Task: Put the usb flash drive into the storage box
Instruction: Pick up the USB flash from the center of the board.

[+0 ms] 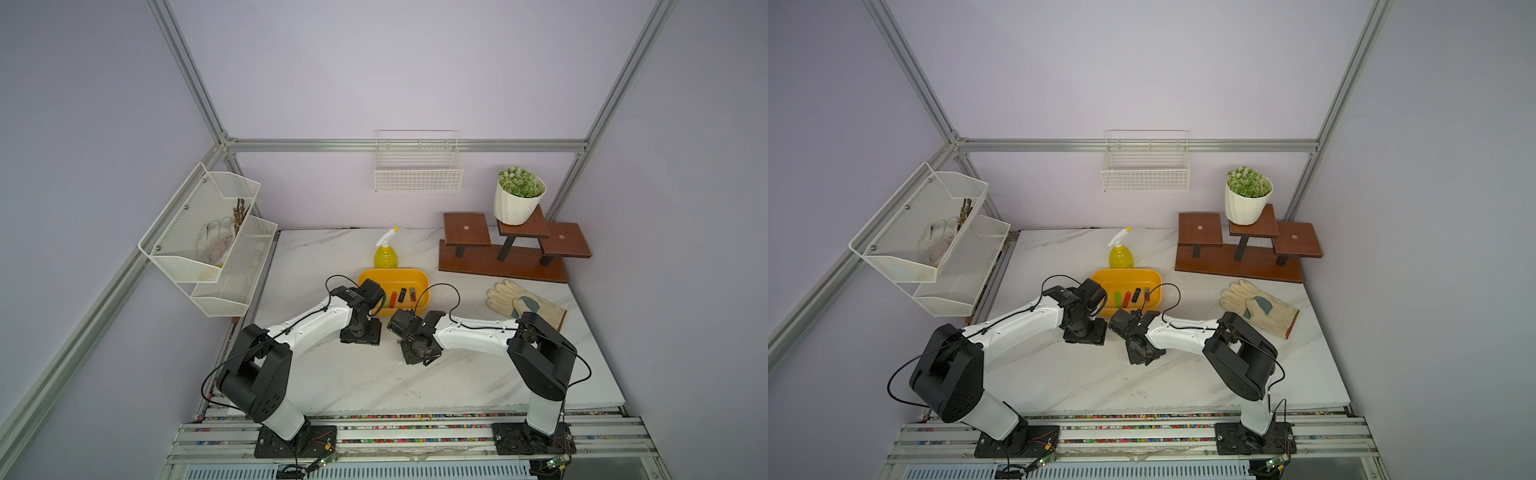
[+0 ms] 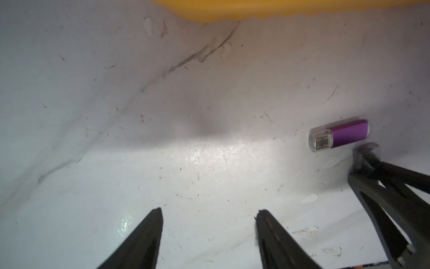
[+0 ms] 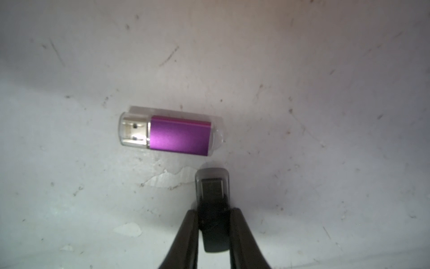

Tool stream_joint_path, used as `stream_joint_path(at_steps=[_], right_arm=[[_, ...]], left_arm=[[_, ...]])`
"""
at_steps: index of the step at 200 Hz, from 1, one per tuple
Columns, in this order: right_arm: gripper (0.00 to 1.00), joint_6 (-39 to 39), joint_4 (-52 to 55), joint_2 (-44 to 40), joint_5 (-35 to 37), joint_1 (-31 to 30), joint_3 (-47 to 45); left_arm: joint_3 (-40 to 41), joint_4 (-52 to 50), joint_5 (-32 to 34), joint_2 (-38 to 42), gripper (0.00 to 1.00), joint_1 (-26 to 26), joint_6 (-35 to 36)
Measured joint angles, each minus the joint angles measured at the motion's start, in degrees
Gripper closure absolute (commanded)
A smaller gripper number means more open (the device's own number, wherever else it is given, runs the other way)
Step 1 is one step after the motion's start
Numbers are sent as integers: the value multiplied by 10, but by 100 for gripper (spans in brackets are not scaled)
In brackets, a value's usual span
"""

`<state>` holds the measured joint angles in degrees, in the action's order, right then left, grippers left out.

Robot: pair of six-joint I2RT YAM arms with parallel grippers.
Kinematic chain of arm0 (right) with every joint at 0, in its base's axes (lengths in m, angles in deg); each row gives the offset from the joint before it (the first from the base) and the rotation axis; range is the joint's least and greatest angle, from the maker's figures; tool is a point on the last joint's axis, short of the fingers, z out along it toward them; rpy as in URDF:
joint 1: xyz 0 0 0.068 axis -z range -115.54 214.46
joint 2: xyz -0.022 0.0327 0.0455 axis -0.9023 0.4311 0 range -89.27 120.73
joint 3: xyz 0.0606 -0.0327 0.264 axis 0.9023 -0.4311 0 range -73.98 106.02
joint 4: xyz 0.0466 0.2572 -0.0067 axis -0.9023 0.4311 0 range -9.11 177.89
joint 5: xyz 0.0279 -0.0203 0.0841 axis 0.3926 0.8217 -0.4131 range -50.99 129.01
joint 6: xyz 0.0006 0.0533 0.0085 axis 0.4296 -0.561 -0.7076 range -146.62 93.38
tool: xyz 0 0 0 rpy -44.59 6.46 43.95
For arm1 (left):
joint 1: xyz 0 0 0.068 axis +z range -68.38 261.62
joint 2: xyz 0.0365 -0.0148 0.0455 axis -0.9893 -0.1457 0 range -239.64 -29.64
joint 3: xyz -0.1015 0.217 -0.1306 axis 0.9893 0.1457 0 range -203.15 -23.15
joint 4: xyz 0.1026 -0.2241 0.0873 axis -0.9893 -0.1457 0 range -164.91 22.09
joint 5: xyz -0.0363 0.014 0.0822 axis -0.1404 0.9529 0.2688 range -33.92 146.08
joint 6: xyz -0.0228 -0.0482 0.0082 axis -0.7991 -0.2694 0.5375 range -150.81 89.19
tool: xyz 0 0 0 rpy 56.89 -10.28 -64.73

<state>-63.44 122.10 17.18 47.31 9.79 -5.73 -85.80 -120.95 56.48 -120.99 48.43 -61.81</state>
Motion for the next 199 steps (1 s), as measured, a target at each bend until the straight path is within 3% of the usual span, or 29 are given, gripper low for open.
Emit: stream_joint_path(at_steps=[45, 91, 148, 199], right_arm=[[100, -5, 7, -54, 20, 15, -39], [100, -6, 19, -150, 51, 70, -73], [100, 0, 35, -194, 67, 119, -103], [100, 6, 38, -234, 82, 141, -112]], left_arm=[[0, 4, -2, -2, 32, -19, 15], [0, 28, -15, -14, 32, -37, 68], [-53, 64, -45, -78, 27, -78, 169], [-89, 91, -86, -118, 27, -82, 264]])
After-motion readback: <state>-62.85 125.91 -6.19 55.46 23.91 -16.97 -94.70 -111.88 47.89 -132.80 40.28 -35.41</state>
